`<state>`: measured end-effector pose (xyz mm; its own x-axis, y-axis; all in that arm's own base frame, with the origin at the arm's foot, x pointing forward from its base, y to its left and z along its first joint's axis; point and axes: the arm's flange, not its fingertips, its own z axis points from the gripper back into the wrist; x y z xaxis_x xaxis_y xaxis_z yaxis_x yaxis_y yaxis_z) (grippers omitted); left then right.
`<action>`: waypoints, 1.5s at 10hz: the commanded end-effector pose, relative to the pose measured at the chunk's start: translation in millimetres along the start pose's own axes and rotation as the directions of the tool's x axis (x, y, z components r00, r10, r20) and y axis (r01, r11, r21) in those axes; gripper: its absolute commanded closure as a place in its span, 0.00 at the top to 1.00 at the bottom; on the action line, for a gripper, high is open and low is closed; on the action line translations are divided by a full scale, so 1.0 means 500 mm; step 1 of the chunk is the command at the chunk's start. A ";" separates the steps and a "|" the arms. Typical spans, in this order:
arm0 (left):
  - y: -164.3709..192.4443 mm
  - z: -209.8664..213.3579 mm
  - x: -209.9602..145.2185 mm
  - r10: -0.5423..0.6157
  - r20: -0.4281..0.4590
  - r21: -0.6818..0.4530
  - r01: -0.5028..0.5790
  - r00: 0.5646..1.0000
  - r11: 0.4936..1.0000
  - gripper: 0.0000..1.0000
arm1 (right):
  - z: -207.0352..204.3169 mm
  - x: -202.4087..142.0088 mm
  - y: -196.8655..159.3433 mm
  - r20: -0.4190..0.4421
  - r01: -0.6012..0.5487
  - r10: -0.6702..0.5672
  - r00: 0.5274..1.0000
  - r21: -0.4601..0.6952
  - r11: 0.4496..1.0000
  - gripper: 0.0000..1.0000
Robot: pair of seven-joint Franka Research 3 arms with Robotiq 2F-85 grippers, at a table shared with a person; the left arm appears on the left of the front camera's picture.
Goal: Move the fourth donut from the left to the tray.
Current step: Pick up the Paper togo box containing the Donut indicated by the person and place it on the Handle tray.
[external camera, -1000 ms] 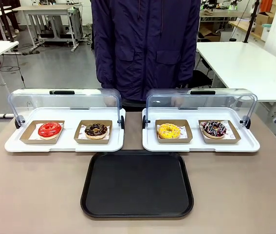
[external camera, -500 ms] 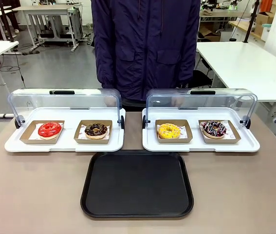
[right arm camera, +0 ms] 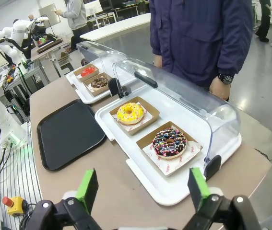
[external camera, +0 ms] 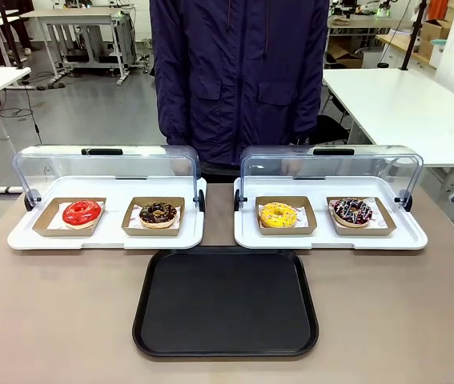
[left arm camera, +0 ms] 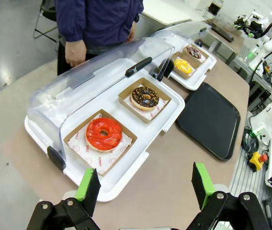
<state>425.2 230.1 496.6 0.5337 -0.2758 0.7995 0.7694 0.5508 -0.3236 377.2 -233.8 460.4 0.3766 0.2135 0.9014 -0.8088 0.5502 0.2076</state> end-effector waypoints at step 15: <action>-0.001 0.000 0.000 -0.002 0.004 -0.009 0.002 1.000 1.000 1.00 | -0.002 0.002 -0.005 0.034 -0.025 0.025 0.999 0.002 1.000 1.00</action>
<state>425.2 230.1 496.5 0.5337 -0.2757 0.7994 0.7693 0.5508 -0.3236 377.1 -233.6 460.4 0.3764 0.2130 0.9016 -0.8095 0.5489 0.2082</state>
